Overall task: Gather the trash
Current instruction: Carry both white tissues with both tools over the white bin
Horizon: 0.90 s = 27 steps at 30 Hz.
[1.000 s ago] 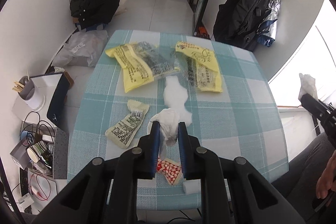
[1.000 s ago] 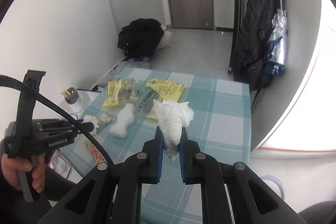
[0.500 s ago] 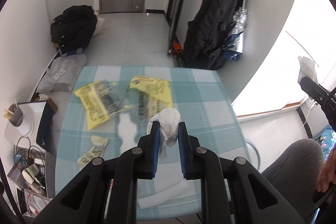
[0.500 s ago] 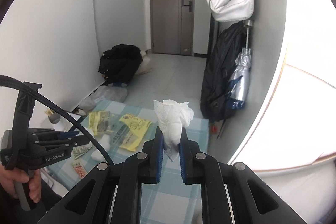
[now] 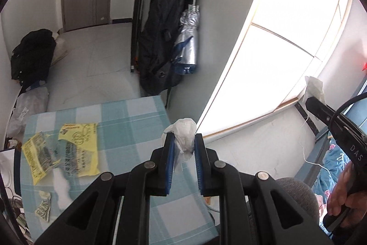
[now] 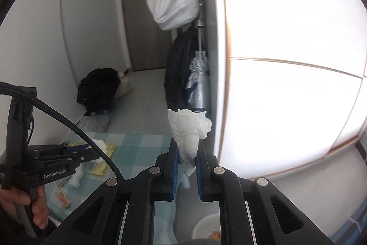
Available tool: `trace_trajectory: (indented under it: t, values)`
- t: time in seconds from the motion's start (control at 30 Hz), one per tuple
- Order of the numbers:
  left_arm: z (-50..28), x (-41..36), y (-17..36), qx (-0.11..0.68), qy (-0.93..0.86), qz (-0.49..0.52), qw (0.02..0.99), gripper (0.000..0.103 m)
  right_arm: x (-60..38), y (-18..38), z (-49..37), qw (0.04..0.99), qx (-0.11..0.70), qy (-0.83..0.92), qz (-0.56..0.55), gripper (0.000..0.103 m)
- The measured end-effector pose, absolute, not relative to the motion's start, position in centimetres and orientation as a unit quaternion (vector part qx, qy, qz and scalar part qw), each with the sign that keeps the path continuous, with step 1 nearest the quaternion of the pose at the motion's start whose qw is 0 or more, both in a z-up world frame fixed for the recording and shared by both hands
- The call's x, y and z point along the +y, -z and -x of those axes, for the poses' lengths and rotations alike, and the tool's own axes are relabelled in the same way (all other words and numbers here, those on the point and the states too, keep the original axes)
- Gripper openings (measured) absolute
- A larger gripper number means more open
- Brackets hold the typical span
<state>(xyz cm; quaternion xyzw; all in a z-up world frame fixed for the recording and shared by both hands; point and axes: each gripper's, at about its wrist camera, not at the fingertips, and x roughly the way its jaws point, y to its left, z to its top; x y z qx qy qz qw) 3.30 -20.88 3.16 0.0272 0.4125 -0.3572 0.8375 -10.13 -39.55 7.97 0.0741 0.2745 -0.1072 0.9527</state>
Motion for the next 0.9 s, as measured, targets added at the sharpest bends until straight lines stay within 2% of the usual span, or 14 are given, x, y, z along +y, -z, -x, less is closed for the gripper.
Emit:
trace_trajectory:
  t: [0.17, 0.3, 0.63, 0.9]
  values:
    - [-3.3, -25.9, -2.2, 0.428, 0.395, -0.035, 0.812, 0.013, -46.0, -6.2, 12.0, 0.939, 0.284, 0.143, -0.129, 0.012]
    - [-3.6, -29.8, 0.5, 0.456, 0.415, -0.052, 0.785, 0.013, -50.2, -2.8, 13.1, 0.923, 0.304, 0.163, -0.168, 0.012]
    - [-3.5, -36.6, 9.8, 0.558, 0.434, -0.106, 0.7, 0.013, -56.1, 9.9, 13.9, 0.857, 0.399, 0.171, -0.277, 0.012]
    - [-2.6, -41.0, 16.2, 0.632, 0.452, -0.145, 0.613, 0.013, -56.3, 19.6, 13.4, 0.803, 0.469, 0.159, -0.332, 0.012]
